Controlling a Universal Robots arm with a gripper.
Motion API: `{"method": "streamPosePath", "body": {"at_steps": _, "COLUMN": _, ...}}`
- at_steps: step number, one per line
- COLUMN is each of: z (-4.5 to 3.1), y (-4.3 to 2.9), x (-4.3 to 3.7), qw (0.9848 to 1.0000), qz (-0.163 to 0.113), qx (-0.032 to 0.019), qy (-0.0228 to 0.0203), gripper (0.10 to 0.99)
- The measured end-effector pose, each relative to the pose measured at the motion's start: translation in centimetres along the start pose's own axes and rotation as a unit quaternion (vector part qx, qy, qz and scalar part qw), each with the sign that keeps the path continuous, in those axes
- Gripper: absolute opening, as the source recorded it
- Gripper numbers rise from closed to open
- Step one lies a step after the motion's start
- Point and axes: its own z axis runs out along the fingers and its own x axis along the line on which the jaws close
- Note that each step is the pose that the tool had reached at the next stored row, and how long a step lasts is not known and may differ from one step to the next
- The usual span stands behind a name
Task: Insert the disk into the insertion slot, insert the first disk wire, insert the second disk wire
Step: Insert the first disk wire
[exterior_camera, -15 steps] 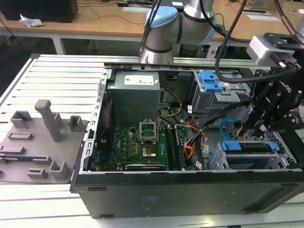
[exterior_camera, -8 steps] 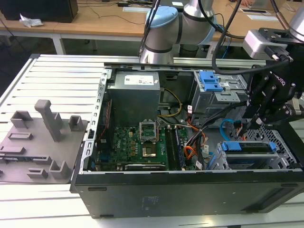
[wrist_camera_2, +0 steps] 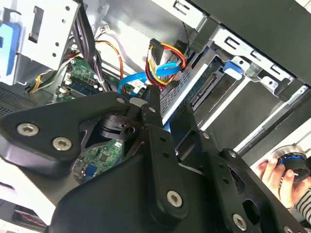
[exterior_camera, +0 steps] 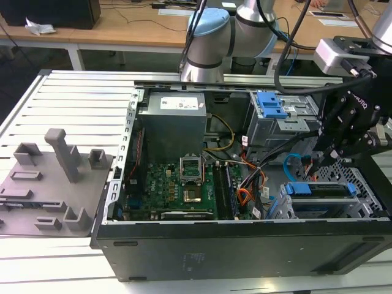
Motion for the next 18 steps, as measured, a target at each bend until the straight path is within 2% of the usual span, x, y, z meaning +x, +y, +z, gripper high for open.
{"method": "streamPosePath", "body": {"at_steps": 7, "z": 0.93, "y": -0.23, "x": -0.09, "qw": 1.0000, "qz": 0.000, "qx": 0.0000, "qy": 0.0009, "gripper": 0.361}}
{"method": "streamPosePath", "body": {"at_steps": 13, "z": 1.10, "y": -0.24, "x": -0.09, "qw": 1.0000, "qz": 0.000, "qx": 0.0000, "qy": 0.0010, "gripper": 0.361}}
{"method": "streamPosePath", "body": {"at_steps": 14, "z": 1.10, "y": -0.24, "x": -0.09, "qw": 1.0000, "qz": 0.000, "qx": 0.0000, "qy": 0.0010, "gripper": 0.345}}
{"method": "streamPosePath", "body": {"at_steps": 15, "z": 1.10, "y": -0.24, "x": -0.09, "qw": 1.0000, "qz": 0.000, "qx": 0.0000, "qy": 0.0010, "gripper": 0.282}}
{"method": "streamPosePath", "body": {"at_steps": 16, "z": 1.10, "y": -0.24, "x": -0.09, "qw": 1.0000, "qz": 0.000, "qx": 0.0000, "qy": 0.0011, "gripper": 0.282}}
{"method": "streamPosePath", "body": {"at_steps": 18, "z": 1.10, "y": -0.24, "x": -0.09, "qw": 1.0000, "qz": 0.000, "qx": 0.0000, "qy": 0.0010, "gripper": 0.169}}
